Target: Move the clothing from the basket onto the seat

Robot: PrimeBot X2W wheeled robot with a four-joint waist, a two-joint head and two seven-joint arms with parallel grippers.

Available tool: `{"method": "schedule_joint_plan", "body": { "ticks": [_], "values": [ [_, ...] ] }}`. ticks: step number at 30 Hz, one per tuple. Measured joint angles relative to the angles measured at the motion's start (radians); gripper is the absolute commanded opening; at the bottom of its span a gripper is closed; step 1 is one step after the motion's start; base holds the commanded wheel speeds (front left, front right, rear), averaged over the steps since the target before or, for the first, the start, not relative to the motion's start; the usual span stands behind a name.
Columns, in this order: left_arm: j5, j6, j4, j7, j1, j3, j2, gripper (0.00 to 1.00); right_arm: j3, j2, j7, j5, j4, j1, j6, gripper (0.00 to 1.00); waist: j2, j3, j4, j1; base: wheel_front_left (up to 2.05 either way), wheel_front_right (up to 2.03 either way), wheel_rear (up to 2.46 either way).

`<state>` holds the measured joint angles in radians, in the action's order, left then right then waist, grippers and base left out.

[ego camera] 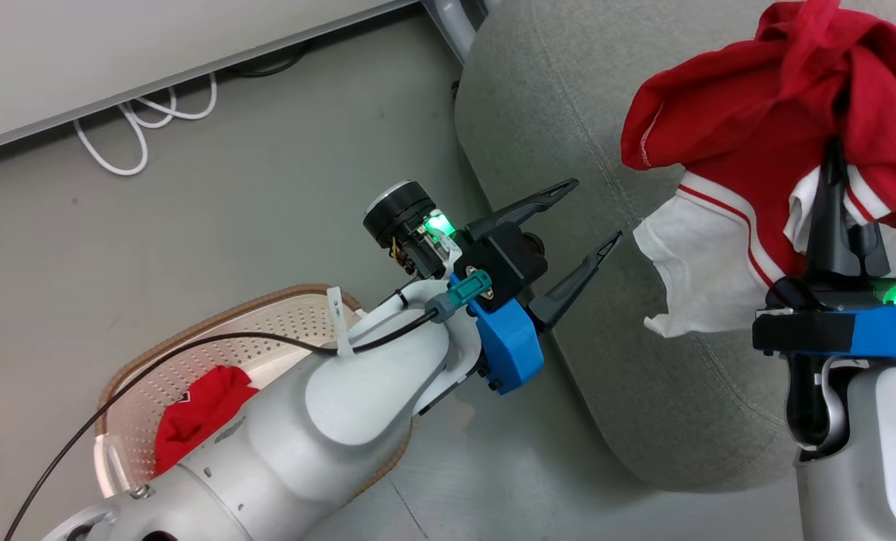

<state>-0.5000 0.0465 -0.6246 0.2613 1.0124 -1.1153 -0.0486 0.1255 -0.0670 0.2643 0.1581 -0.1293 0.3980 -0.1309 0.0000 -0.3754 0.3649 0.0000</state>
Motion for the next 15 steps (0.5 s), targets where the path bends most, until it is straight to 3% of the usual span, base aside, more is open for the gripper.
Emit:
{"method": "schedule_joint_plan", "body": {
  "ticks": [15],
  "values": [
    [-0.021, 0.000, -0.017, -0.006, 0.020, -0.058, 0.000, 1.00, 0.037, 0.014, 0.000, 0.011, 0.009, -0.031, 0.000, 0.00, 0.0000, -0.062, 0.093, 0.0000, 0.00, 0.00, 0.00]
  ]
}}
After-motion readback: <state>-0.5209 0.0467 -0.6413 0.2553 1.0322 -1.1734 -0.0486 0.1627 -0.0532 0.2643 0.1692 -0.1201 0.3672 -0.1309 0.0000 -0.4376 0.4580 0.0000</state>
